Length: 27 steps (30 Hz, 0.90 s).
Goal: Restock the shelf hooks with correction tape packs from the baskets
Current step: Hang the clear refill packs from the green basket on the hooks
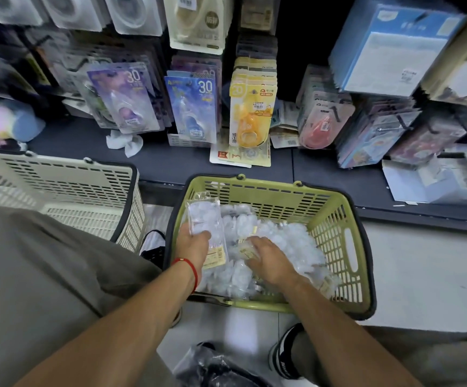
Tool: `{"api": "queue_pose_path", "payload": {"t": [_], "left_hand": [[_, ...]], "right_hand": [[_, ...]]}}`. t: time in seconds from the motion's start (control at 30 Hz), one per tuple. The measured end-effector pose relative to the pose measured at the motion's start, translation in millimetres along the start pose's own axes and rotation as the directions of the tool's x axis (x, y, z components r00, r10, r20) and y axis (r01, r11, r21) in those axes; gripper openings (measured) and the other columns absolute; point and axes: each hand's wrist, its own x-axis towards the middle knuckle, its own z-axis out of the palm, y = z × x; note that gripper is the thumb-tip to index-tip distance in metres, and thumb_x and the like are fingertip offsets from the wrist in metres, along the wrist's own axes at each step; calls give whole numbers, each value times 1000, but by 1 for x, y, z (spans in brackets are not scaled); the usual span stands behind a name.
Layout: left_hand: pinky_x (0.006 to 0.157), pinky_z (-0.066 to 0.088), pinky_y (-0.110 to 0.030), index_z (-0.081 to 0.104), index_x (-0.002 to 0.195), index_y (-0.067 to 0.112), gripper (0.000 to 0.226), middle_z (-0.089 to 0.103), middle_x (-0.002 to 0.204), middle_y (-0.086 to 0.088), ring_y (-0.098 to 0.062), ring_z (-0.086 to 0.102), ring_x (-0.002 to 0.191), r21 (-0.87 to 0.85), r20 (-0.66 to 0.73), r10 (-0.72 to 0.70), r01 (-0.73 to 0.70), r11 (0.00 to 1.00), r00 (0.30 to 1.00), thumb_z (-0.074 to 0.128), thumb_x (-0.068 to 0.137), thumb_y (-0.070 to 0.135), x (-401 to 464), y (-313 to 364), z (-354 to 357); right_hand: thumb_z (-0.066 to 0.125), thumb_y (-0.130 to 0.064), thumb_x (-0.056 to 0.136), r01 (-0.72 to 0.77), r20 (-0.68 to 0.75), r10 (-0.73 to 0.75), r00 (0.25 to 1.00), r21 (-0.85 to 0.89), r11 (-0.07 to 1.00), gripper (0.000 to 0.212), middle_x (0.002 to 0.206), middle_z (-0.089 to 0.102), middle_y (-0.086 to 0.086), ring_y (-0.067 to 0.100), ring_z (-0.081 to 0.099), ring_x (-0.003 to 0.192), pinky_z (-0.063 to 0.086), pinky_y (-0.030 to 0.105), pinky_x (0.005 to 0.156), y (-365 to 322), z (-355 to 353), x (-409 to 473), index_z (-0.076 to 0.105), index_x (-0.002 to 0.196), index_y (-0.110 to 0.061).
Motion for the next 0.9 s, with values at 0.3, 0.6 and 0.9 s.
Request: {"api": "queue_pose_path", "payload": {"t": [0.3, 0.6, 0.9], "left_hand": [[92, 60, -59, 60, 104, 37, 14, 73, 110, -11, -38, 73, 97, -15, -36, -77, 77, 997, 996, 64, 91, 40, -1, 5, 3], [92, 60, -56, 52, 134, 28, 52, 73, 123, -7, -32, 73, 105, -120, 75, 15, -5, 993, 997, 79, 90, 24, -7, 11, 19], [81, 64, -57, 53, 114, 33, 43, 73, 114, -7, -31, 75, 95, -95, -93, 111, -119, 988, 990, 74, 91, 4, 10, 15, -9]], "right_hand": [[67, -14, 101, -77, -234, 325, 916, 692, 718, 7, 90, 73, 9, 24, 68, 82, 58, 41, 80, 14, -69, -9, 68, 99, -7], [65, -13, 103, -131, 117, 63, 991, 786, 604, 17, 100, 80, 14, 24, 76, 77, 53, 26, 50, -53, -39, -16, 70, 115, -3], [76, -53, 88, 42, 317, 22, 948, -194, 980, 79, 158, 45, 2, 27, 42, 144, 36, 42, 121, -22, 28, -9, 45, 156, -27]]}}
